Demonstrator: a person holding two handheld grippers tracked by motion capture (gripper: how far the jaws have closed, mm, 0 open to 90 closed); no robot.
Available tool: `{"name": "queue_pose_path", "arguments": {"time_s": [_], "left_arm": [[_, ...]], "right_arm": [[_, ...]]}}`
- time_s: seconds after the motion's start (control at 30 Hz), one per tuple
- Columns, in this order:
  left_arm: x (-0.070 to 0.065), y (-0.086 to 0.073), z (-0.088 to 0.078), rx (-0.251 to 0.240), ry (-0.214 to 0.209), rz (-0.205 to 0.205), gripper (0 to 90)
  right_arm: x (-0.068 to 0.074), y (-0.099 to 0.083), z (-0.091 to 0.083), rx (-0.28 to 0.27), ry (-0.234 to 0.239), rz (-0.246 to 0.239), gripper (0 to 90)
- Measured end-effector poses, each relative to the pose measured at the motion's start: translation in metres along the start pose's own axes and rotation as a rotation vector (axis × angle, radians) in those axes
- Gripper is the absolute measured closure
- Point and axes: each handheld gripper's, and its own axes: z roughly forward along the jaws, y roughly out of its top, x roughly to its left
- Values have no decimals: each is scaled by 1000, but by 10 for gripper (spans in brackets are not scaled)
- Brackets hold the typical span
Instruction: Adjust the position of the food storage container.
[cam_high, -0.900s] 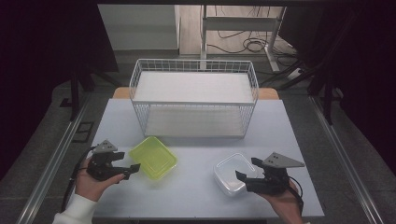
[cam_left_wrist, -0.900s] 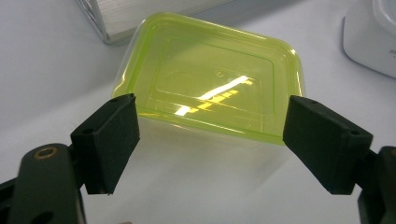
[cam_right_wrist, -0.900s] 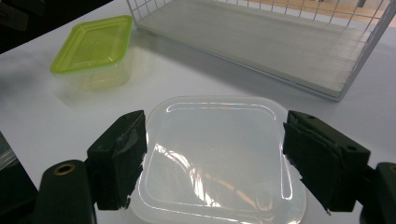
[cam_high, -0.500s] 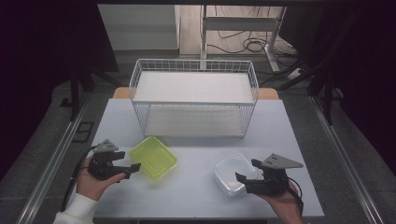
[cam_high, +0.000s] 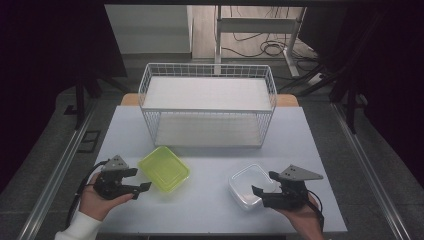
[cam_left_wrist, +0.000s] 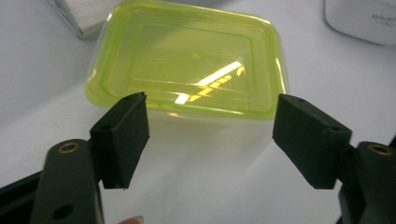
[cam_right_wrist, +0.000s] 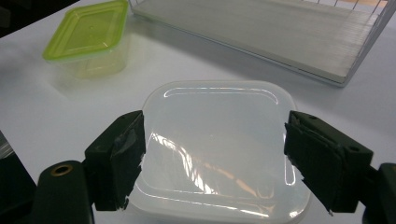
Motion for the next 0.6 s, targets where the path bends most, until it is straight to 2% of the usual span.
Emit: {"name": "queue_pose_path", "arguments": {"time_s": [0.17,0.23,0.33,0.37,0.47,0.53,0.6], "left_arm": [[-7,-5,-3,18,-29,21,330],[-8,-7,-2,26,-58,15,373],[-9,-10,2,62,-95,18,510],[-9,-10,3,79,-98,22,601],[-11,-11,11,132,-129,30,784],[-14,-11,15,155,-154,36,855],[-16,-11,18,174,-162,45,880]], "right_arm": [[0,0,0,2,-1,-1,210],[1,0,-1,1,0,0,210],[1,1,-1,0,-1,-3,210],[2,1,0,0,-1,-3,210],[2,1,0,2,-2,-4,210],[2,1,0,3,-2,-4,210],[1,1,0,3,-3,-3,210]]}}
